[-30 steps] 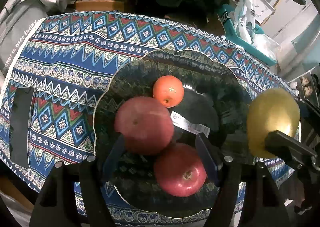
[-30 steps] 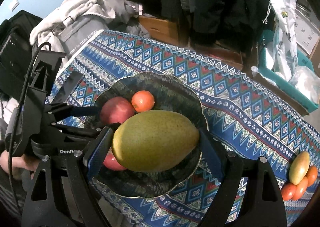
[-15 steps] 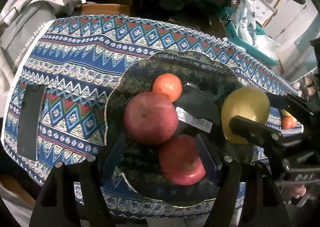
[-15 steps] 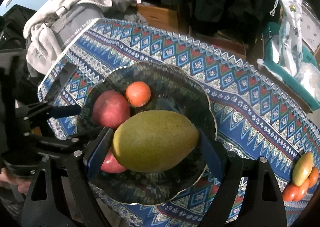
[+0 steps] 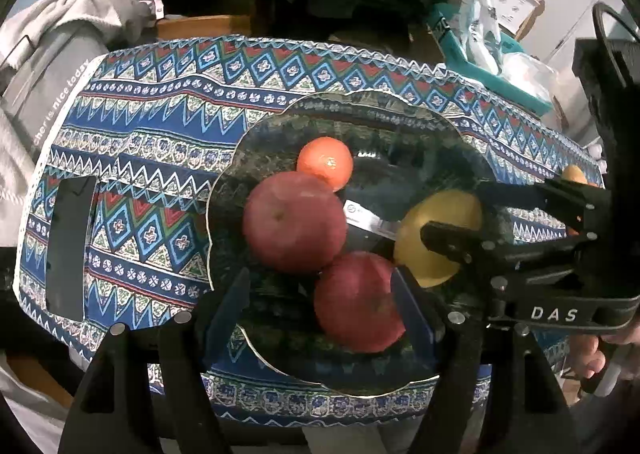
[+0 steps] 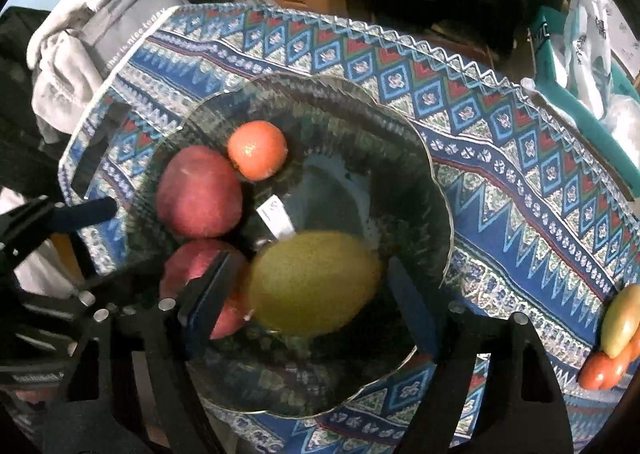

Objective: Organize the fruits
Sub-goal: 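Move both open tools back from the bowl to the remaining fruit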

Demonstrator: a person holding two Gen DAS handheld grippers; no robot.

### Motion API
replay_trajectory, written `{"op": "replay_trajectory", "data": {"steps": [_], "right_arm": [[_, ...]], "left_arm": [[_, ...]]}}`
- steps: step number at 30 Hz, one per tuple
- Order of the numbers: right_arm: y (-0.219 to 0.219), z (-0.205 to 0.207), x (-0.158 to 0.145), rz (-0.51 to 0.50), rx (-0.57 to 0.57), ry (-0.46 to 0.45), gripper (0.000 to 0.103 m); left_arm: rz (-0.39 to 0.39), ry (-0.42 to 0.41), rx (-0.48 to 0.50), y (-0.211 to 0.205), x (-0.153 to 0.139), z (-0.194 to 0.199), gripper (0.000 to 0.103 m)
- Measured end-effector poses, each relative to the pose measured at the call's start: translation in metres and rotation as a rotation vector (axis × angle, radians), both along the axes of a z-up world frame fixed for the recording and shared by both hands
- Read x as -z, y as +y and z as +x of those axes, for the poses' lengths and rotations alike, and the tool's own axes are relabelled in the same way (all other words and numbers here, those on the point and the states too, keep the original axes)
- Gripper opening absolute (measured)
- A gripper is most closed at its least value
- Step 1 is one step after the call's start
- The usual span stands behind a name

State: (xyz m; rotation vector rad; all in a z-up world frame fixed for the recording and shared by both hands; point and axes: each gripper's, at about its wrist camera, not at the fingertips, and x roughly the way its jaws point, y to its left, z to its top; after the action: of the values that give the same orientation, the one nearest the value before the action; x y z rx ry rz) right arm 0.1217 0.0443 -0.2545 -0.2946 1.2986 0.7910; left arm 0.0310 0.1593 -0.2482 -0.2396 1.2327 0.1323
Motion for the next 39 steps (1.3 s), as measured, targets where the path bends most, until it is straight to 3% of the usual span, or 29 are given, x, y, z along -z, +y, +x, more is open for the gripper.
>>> {"op": "replay_trajectory", "data": {"steps": [6, 14, 28, 39], "right_arm": [[-0.003, 0.001, -0.008, 0.011, 0.015, -0.018, 0.079], [-0.01, 0.0, -0.04, 0.052, 0.057, -0.11, 0.079], [-0.078, 0.006, -0.104, 0.192, 0.245, -0.252, 0.084], [-0.14, -0.002, -0.134, 0.178, 0.302, -0.34, 0.084]], "left_arm": [[0.008, -0.017, 0.011, -0.004, -0.007, -0.002, 0.075], [0.064, -0.073, 0.029, -0.013, -0.026, -0.002, 0.075], [0.149, -0.26, 0.091, -0.051, -0.075, -0.004, 0.075], [0.085, -0.299, 0.203, -0.092, -0.094, 0.003, 0.075]]}}
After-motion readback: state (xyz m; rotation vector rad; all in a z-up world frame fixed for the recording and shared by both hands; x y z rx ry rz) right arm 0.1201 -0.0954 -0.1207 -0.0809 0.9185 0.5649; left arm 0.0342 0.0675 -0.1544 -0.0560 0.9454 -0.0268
